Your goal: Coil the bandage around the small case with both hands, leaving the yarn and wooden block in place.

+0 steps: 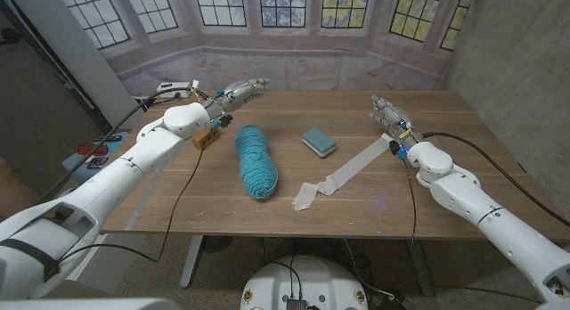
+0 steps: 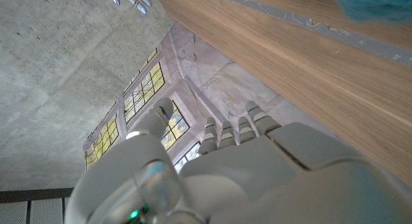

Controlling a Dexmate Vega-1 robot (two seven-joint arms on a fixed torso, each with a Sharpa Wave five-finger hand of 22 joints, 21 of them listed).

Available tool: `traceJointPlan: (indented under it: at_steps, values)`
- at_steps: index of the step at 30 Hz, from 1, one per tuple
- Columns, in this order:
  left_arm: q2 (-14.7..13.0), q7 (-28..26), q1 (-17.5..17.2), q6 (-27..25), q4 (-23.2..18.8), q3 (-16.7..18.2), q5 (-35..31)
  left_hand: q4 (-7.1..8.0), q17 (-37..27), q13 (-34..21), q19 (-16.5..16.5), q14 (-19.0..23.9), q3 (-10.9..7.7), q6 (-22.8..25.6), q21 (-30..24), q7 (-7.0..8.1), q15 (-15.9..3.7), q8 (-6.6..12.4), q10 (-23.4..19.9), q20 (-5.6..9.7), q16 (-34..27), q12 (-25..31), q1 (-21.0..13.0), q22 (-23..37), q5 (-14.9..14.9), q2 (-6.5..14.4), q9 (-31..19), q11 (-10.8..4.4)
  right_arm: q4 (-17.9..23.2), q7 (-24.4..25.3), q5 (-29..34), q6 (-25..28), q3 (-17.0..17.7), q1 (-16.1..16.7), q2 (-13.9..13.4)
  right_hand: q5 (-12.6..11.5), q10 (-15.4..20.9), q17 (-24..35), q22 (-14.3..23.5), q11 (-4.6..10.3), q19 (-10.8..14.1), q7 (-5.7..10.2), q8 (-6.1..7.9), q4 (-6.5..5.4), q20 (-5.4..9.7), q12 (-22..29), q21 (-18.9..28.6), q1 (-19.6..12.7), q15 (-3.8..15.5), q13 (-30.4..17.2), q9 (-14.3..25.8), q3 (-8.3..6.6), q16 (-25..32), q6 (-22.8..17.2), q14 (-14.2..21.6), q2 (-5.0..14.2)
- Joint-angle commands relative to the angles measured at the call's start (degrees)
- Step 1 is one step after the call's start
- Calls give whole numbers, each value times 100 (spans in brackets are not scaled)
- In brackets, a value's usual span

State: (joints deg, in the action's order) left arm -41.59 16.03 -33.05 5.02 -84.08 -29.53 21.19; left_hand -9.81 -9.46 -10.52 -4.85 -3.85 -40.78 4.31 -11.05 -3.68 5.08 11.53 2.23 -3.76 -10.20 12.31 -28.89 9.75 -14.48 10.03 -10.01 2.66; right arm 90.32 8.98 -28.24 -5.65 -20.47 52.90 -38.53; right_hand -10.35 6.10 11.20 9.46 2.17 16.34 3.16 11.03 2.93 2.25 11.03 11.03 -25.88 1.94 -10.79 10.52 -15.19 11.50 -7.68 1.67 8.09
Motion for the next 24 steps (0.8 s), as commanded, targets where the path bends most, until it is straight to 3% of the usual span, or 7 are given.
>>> traceJointPlan:
  at_steps: [1,12,15,24]
  values:
    - [91,503,697,146,407,-452,-558,-19,-16,-22,-32,31,-16,91,-22,11,-24,39,-31,14,-16,16,-78,7,-54,-8,-12,-20,-111,104,-1,-239,50,75,97,3,27,18,16,-19,68,-11,19,34,418,31,-9,-84,210,-32,14,-3,29,-45,52,18]
    - [256,921,1177,383,832,-706,-908,-65,-15,-25,-117,138,-40,167,-36,47,-75,26,-132,14,-36,34,-259,4,-132,-70,-16,-86,-237,153,-6,-400,69,89,207,7,31,22,16,-24,71,-17,17,54,415,31,-10,-81,203,-33,14,1,32,-51,49,21]
    - [272,1036,1263,423,910,-747,-954,-81,-16,-29,-178,216,-31,228,-41,122,-138,19,-249,25,-40,58,-394,4,-178,-138,-18,-284,-257,169,-8,-431,72,104,229,7,33,23,16,-18,70,-18,17,58,417,32,-11,-80,203,-33,14,2,33,-52,48,22]
    - [283,1491,1547,505,1128,-894,-1081,-97,-18,-33,-203,200,25,155,-29,189,-205,-27,-230,46,-12,29,-493,3,-174,-267,-19,-350,-217,273,-10,-484,113,213,253,9,30,28,16,-8,76,-14,15,66,417,30,-10,-70,206,-34,15,6,39,-55,51,28]
